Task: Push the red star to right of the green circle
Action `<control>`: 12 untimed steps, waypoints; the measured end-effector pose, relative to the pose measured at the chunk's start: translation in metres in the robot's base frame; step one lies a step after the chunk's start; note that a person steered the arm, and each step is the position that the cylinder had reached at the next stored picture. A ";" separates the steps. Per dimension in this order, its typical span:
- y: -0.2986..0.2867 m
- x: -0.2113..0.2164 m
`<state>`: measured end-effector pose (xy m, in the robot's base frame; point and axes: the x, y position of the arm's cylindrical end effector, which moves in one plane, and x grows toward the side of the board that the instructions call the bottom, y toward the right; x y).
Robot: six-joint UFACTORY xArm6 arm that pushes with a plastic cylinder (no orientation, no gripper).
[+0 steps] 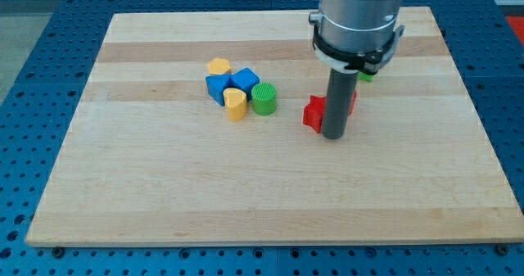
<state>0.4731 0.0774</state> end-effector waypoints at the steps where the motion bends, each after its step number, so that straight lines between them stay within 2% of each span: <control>1: -0.017 0.000; 2: -0.030 -0.004; 4: -0.016 -0.027; 5: -0.016 -0.019; 7: -0.012 0.035; 10: 0.008 -0.037; 12: -0.025 -0.045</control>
<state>0.4284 0.0524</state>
